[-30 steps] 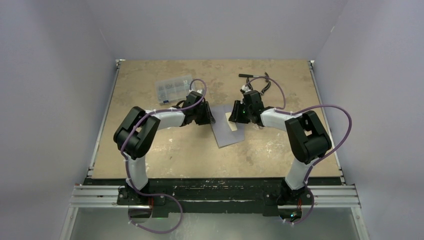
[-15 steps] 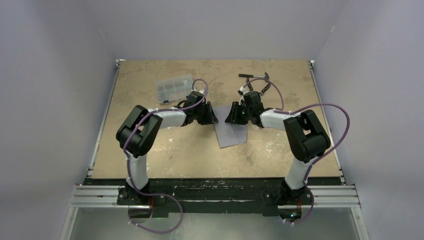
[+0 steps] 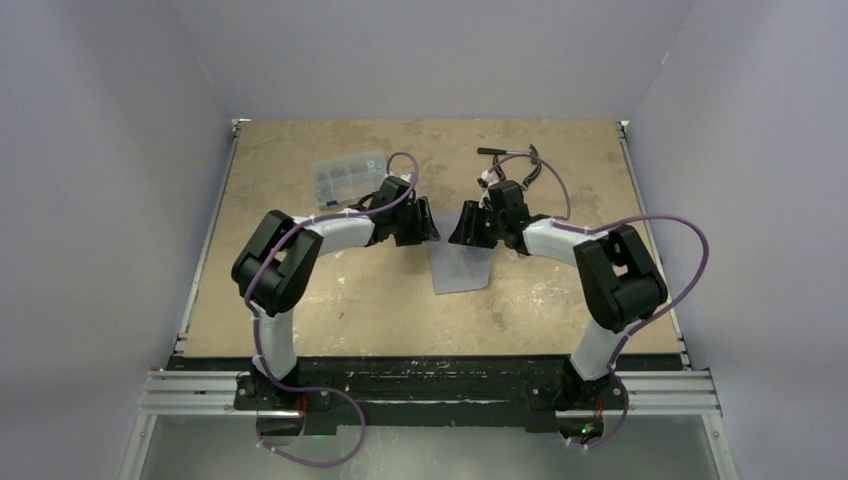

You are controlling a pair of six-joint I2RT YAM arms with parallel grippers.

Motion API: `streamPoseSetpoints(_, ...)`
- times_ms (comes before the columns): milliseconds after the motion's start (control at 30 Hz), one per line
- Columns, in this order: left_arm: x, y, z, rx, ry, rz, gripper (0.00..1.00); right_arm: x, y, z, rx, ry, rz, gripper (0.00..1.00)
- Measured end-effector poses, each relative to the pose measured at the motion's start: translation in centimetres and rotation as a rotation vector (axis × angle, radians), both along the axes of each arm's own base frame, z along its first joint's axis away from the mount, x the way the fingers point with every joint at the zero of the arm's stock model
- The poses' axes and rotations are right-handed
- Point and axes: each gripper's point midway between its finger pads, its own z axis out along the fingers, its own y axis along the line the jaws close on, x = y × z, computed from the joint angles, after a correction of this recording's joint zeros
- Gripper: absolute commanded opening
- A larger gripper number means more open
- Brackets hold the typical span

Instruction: Place the letter into the envelope and seal it

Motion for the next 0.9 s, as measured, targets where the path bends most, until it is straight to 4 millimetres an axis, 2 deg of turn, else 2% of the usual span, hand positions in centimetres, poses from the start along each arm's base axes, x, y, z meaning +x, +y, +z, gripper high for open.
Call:
streamPoseSetpoints(67, 0.2, 0.9, 0.3, 0.034, -0.006, 0.018, 0.57, 0.1, -0.5, 1.3, -0.018, -0.026, -0.017, 0.54)
streamPoseSetpoints(100, 0.2, 1.3, 0.4, 0.045, -0.002, 0.023, 0.59, 0.3, -0.8, 2.5, -0.023, -0.059, -0.032, 0.55)
streamPoseSetpoints(167, 0.3, 2.8, 0.5, 0.080, 0.009, 0.043, 0.59, 1.1, -1.6, 5.9, -0.028, -0.155, -0.071, 0.57)
streamPoseSetpoints(267, 0.1, 5.2, 0.5, 0.150, 0.029, 0.079, 0.59, 2.2, -3.3, 10.4, -0.055, -0.296, -0.149, 0.68)
streamPoseSetpoints(333, -0.1, 6.4, 0.8, 0.187, 0.032, 0.090, 0.59, 2.9, -4.9, 11.4, -0.114, -0.337, -0.212, 0.73)
streamPoseSetpoints(367, -0.3, 6.8, 1.2, 0.199, 0.028, 0.092, 0.59, 3.1, -5.5, 11.3, -0.141, -0.335, -0.237, 0.66)
streamPoseSetpoints(400, -0.4, 7.1, 1.6, 0.205, 0.022, 0.091, 0.59, 3.3, -6.5, 10.5, -0.192, -0.317, -0.269, 0.77)
streamPoseSetpoints(433, -0.6, 7.4, 2.2, 0.211, 0.007, 0.091, 0.59, 3.2, -7.4, 9.5, -0.237, -0.292, -0.294, 0.79)
streamPoseSetpoints(633, -1.2, 8.6, 6.4, 0.205, -0.088, 0.113, 0.59, 1.4, -12.5, 3.2, -0.465, -0.102, -0.386, 0.80)
streamPoseSetpoints(767, -1.0, 8.8, 7.8, 0.195, -0.124, 0.119, 0.59, 0.3, -14.6, 1.2, -0.529, -0.040, -0.412, 0.76)
streamPoseSetpoints(867, -1.2, 9.0, 7.6, 0.203, -0.119, 0.114, 0.59, 0.2, -15.2, 0.4, -0.538, -0.016, -0.417, 0.69)
streamPoseSetpoints(900, -1.4, 9.4, 7.1, 0.213, -0.103, 0.117, 0.59, 0.1, -15.4, -0.4, -0.538, 0.010, -0.409, 0.63)
